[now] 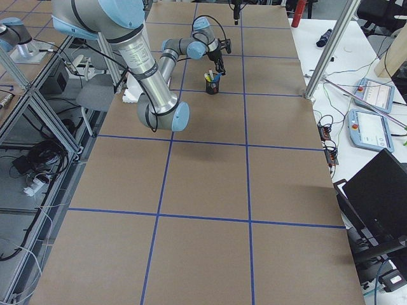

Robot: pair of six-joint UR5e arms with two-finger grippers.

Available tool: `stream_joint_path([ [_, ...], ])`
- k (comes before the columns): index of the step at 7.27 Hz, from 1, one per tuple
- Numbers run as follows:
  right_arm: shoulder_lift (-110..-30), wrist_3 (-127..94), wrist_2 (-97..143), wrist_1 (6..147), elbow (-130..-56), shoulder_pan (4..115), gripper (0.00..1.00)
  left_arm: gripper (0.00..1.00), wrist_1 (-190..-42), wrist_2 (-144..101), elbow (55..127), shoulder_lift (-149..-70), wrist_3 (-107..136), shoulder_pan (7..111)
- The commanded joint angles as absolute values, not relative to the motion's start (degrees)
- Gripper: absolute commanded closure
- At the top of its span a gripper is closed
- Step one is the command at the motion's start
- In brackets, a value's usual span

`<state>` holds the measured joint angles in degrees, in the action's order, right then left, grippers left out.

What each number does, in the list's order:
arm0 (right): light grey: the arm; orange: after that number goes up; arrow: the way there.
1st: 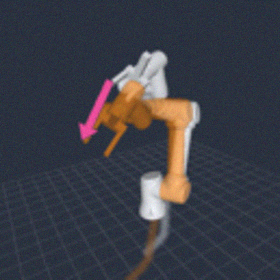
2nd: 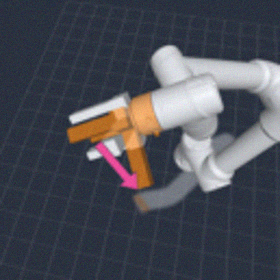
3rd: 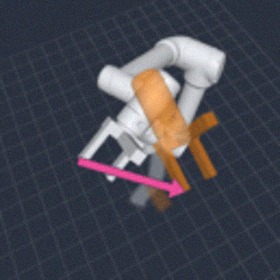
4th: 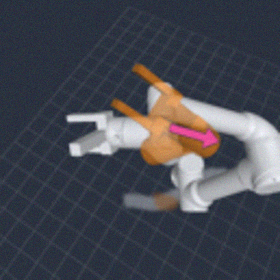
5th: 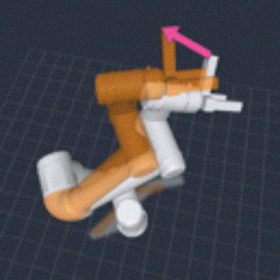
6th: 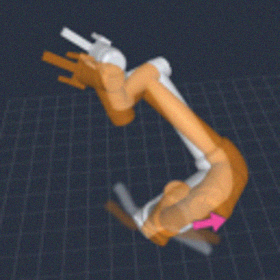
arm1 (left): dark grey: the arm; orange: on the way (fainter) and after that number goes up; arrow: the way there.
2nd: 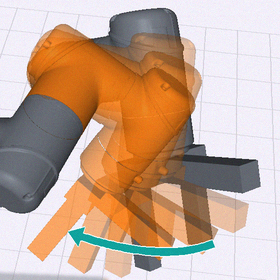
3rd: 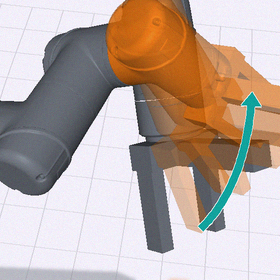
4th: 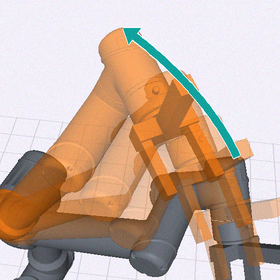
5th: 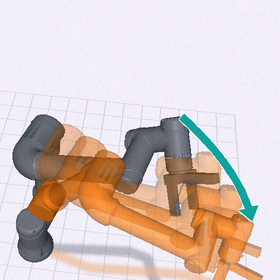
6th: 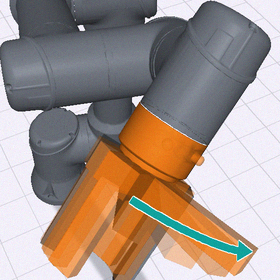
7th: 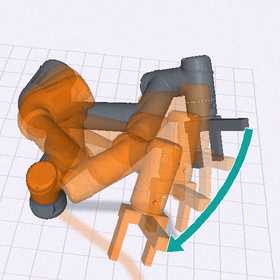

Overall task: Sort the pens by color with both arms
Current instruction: 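Lift the blue marker up out of the cup with the right gripper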

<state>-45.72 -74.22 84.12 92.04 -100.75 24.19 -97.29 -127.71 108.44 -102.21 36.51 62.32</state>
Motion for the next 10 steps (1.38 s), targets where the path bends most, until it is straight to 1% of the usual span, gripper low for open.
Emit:
stream_joint_path([
  [1, -47.3, -73.1, 89.0, 92.1, -104.1, 28.0, 1.0, 0.0, -97.3, -127.7, 108.5, -102.2, 36.6, 62.3],
  [4, -47.1, -73.1, 89.2, 91.9, -105.7, 31.5, 1.0, 0.0, -97.3, -127.7, 108.7, -102.2, 36.6, 61.8],
  [7, -46.6, -73.8, 79.4, 91.4, -105.6, 32.1, 1.0, 0.0, -97.3, -127.7, 108.7, -102.2, 36.7, 61.4],
  [9, -46.6, -74.0, 70.0, 91.3, -104.0, 32.1, 1.0, 0.0, -97.3, -127.7, 108.8, -102.2, 36.7, 61.4],
  [10, -46.5, -74.5, 65.5, 91.1, -101.2, 32.2, 1.0, 0.0, -97.3, -127.7, 108.7, -102.2, 36.7, 61.4],
])
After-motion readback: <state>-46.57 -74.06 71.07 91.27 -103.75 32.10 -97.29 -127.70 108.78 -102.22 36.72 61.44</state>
